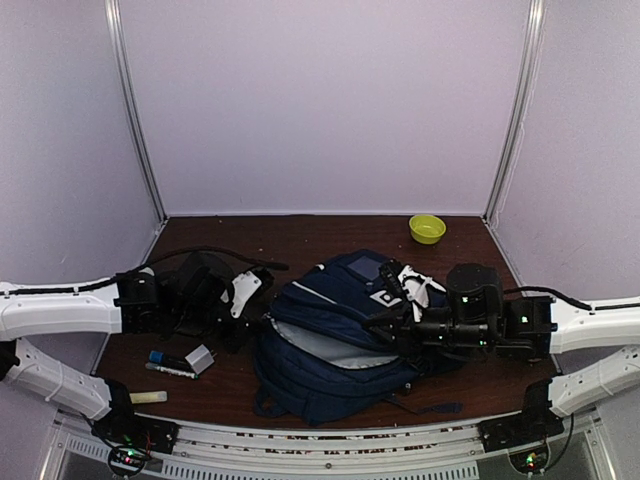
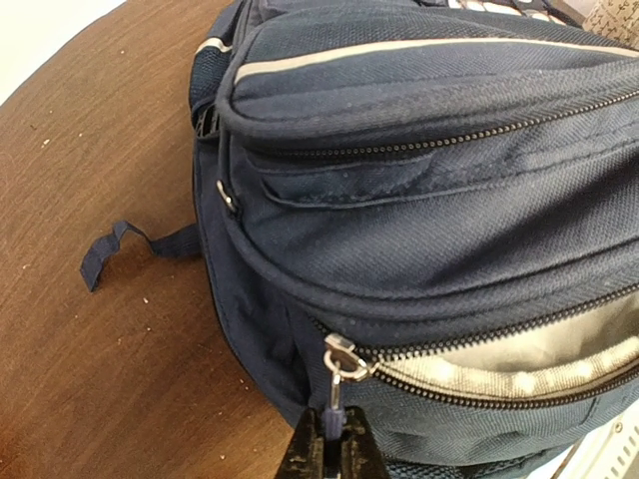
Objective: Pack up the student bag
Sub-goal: Unzip the second largest pocket of the student bag.
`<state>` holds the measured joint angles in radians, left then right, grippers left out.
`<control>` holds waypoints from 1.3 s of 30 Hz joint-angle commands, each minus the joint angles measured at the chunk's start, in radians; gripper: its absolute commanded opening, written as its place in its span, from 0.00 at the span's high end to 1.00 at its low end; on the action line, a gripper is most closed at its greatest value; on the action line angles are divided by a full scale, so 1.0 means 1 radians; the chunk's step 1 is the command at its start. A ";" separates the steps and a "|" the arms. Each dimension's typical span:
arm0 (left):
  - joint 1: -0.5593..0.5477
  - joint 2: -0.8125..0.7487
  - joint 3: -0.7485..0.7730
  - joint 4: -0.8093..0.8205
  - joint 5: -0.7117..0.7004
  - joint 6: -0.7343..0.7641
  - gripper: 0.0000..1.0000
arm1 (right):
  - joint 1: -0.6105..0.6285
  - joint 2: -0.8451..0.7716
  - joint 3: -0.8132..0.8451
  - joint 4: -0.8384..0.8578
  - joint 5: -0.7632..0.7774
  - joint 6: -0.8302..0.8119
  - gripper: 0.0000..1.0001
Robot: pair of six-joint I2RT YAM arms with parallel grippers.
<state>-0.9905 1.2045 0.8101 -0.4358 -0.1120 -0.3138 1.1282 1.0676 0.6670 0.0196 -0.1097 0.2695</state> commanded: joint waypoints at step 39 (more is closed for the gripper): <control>0.076 0.012 -0.120 0.096 -0.013 -0.026 1.00 | -0.038 -0.177 -0.012 0.154 -0.433 0.044 1.00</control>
<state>-0.9627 1.1820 0.6827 -0.2813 -0.0444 -0.3511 1.0855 0.9638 0.6453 0.0307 -0.4255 0.3008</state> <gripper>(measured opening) 0.026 0.079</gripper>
